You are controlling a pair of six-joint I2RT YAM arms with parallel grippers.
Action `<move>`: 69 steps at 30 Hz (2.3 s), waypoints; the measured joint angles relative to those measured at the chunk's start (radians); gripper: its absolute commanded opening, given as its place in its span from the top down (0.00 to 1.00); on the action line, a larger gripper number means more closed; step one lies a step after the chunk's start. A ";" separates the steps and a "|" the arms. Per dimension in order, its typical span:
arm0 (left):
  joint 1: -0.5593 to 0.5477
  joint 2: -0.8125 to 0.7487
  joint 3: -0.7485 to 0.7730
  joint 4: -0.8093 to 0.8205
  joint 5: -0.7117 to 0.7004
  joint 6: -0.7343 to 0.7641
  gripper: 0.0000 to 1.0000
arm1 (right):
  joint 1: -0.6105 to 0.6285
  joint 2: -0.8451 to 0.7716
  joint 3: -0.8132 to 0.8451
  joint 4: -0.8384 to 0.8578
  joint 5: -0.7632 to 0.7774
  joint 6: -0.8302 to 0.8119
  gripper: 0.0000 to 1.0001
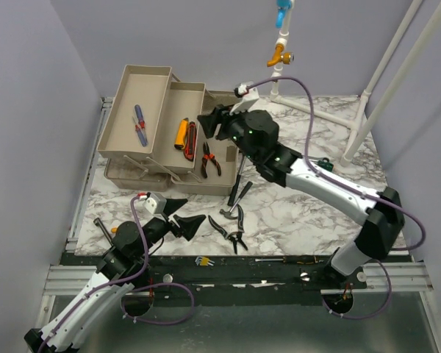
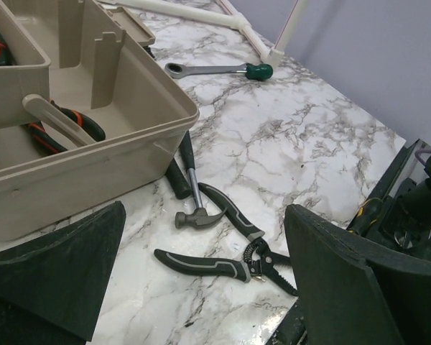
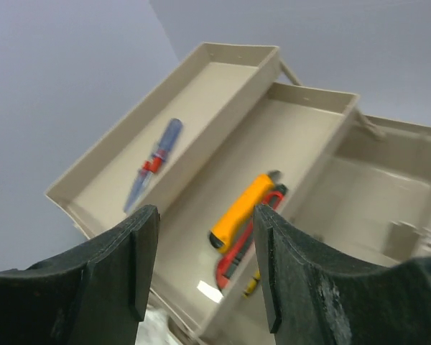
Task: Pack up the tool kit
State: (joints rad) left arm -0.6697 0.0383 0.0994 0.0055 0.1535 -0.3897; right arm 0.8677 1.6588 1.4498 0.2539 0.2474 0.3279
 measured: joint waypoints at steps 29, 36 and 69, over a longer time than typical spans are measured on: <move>0.000 0.164 0.000 0.068 0.063 0.000 0.05 | -0.058 -0.122 -0.489 -0.877 0.352 0.924 0.41; 0.000 0.145 0.000 0.067 0.063 0.000 0.05 | -0.058 -0.035 -0.494 -0.782 0.314 0.985 0.43; 0.000 0.108 0.000 0.060 0.063 0.000 0.05 | -0.057 0.181 -0.341 -0.674 0.354 0.948 0.88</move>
State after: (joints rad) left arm -0.6701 0.1459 0.0994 0.0650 0.2165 -0.3897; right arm 0.8104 1.8400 1.1084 -0.4198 0.6010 1.2758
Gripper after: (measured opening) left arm 0.946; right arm 0.176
